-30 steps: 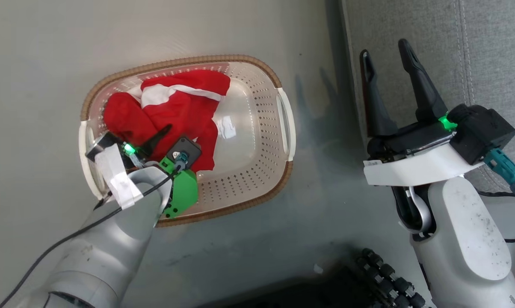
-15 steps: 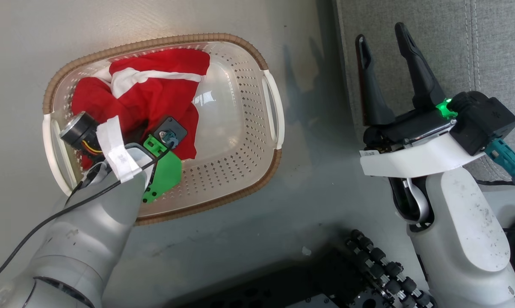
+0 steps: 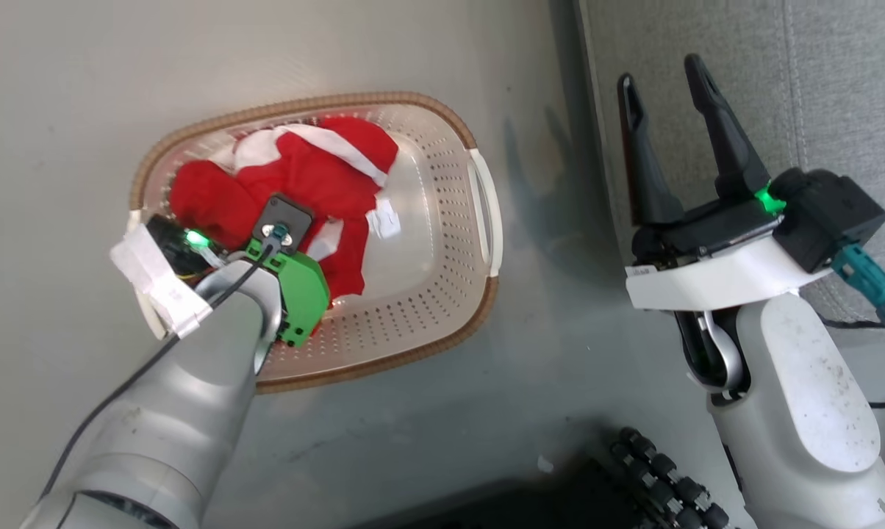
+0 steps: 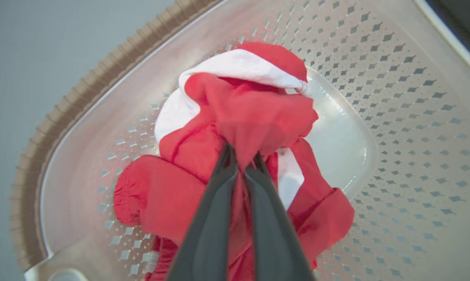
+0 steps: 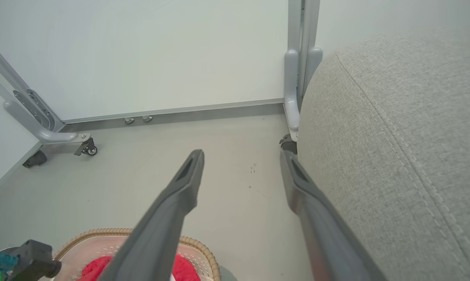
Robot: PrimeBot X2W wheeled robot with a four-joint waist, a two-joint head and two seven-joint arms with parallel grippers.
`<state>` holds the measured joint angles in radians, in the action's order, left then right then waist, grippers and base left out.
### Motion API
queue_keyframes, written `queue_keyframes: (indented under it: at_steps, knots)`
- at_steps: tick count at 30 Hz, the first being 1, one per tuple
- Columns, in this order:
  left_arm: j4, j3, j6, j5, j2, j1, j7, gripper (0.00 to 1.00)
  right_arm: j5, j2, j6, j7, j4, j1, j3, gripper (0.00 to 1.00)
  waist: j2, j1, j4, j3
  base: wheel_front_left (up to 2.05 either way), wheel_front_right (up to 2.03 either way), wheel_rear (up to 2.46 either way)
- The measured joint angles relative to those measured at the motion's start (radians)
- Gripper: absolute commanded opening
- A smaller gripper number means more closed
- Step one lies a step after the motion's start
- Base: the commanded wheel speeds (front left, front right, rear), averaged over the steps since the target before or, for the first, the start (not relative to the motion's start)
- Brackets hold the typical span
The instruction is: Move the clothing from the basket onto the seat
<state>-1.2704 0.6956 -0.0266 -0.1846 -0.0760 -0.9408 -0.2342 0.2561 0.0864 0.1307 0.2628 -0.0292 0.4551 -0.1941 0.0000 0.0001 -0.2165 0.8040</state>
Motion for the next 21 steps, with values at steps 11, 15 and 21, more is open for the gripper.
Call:
queue_keyframes:
  at_steps: [11, 15, 21]
  knots:
    - [0.207, -0.032, -0.032, -0.083, 0.024, 0.121, -0.028, 0.0, -0.015, 0.021, 0.0, -0.002, -0.038, -0.091, 0.043, 1.0, 0.0, -0.0001, 0.072, -0.163, 0.0, 0.0, 0.0]
    - [0.326, -0.043, -0.044, -0.116, 0.025, 0.2, -0.028, 0.0, -0.021, 0.022, 0.0, -0.02, -0.038, -0.135, 0.062, 1.0, 0.0, -0.0001, 0.102, -0.232, 0.0, 0.0, 0.0]
    - [0.492, -0.08, -0.052, -0.135, 0.026, 0.29, -0.028, 0.0, -0.029, 0.018, 0.0, -0.052, -0.024, -0.202, 0.082, 1.0, 0.0, -0.0001, 0.141, -0.335, 0.0, 0.0, 0.0]
